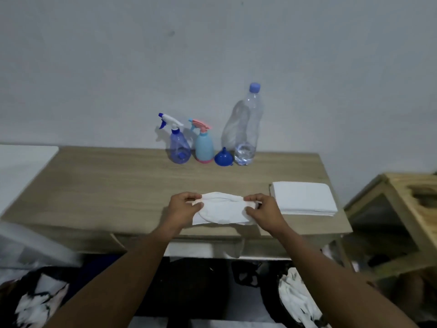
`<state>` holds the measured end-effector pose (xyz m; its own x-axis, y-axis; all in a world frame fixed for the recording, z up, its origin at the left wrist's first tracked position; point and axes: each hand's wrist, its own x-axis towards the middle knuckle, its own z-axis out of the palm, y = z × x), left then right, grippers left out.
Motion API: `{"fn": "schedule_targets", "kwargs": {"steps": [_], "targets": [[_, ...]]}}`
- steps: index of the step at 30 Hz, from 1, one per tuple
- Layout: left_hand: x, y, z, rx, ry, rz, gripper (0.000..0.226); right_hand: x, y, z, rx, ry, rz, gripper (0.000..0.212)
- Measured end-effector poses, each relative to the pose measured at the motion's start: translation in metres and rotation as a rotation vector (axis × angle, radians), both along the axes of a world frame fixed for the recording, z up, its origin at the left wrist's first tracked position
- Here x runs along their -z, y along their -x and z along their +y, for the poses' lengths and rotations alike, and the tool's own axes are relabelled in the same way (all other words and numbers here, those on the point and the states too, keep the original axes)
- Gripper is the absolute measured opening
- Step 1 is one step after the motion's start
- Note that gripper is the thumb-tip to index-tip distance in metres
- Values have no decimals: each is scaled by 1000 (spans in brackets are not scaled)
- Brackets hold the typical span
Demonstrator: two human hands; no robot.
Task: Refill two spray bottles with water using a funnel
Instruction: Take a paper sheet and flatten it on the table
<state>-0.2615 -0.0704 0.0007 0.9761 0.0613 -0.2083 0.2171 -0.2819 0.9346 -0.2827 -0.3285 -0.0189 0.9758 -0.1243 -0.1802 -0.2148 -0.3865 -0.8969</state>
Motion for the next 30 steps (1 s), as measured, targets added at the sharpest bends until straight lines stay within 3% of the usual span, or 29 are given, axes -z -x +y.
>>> {"fn": "schedule_targets", "kwargs": {"steps": [6, 9, 16, 20, 25, 28, 30], "targets": [[45, 82, -89, 206, -74, 102, 23, 49, 103, -100, 57, -65, 155, 21], [76, 116, -133, 262, -174, 186, 20, 81, 155, -135, 183, -90, 260, 25], [150, 167, -223, 284, -172, 543, 20, 157, 240, -183, 477, -90, 495, 13], [179, 173, -269, 385, -145, 662, 47, 178, 249, -206, 509, -95, 527, 27], [200, 163, -313, 385, -66, 809, 54, 186, 231, -230, 536, -163, 561, 41], [205, 155, -321, 442, -180, 806, 61, 190, 221, -240, 437, -138, 606, 59], [204, 150, -319, 462, -246, 758, 62, 198, 218, -244, 410, -87, 625, 60]]}}
